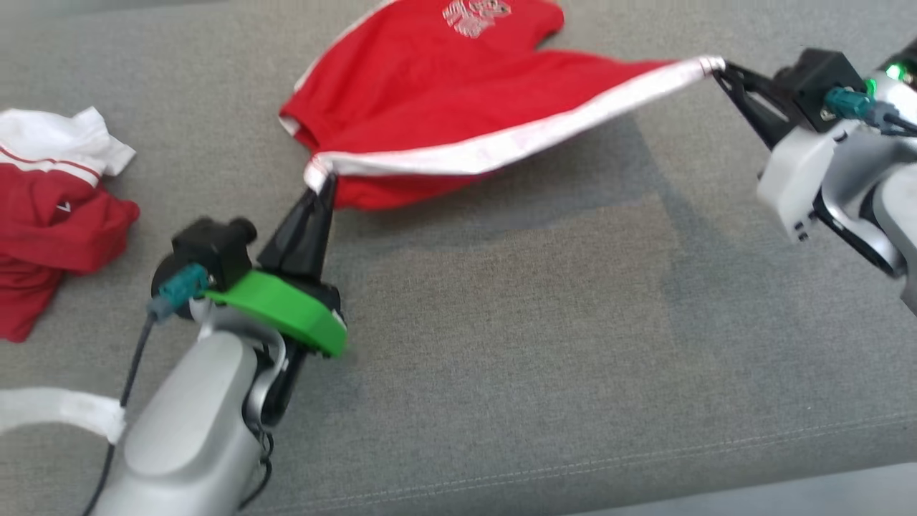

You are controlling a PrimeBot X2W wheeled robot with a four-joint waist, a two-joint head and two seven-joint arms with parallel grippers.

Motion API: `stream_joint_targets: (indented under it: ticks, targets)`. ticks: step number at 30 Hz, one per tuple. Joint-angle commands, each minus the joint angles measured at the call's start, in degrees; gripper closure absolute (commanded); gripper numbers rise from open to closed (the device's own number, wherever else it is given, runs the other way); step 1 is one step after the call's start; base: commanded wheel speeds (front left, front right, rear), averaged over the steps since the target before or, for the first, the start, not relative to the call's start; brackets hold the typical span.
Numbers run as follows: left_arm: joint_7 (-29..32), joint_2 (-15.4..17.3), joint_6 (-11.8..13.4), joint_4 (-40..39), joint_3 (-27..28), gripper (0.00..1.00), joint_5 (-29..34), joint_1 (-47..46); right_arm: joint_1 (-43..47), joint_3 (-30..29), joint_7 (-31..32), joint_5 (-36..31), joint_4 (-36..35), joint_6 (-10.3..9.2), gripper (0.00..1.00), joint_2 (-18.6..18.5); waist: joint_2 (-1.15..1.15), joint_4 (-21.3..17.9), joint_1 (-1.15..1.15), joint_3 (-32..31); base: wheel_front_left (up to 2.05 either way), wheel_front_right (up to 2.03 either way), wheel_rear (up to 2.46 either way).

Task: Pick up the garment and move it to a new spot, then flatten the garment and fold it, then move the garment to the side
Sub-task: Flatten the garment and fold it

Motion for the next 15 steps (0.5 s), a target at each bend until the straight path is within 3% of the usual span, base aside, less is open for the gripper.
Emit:
stream_joint_targets:
  ticks: [1, 9, 15]
  targets:
    - [-0.20, -0.13, 0.29, -0.92, 0.33, 1.00, 0.74, 2.87, 2.95, -0.52, 2.06, 1.35, -1.90, -0.10, 1.00, -1.65, 0.00, 0.82, 0.00, -4.38, 0.00, 0.00, 0.00]
    - [-0.20, -0.60, 1.49, -4.24, -1.47, 1.00, 2.45, 12.17, 14.72, -4.39, 12.19, 7.06, -10.77, -0.10, 1.00, -7.42, 0.00, 1.54, 0.00, -8.69, 0.00, 0.00, 0.00]
    - [1.28, 0.97, 2.84, -8.30, -4.60, 1.00, 4.31, 18.14, 26.49, -12.28, 18.27, 9.61, -18.87, -0.09, 1.00, -9.45, 0.00, 2.08, 0.00, -10.43, 0.00, 0.00, 0.00]
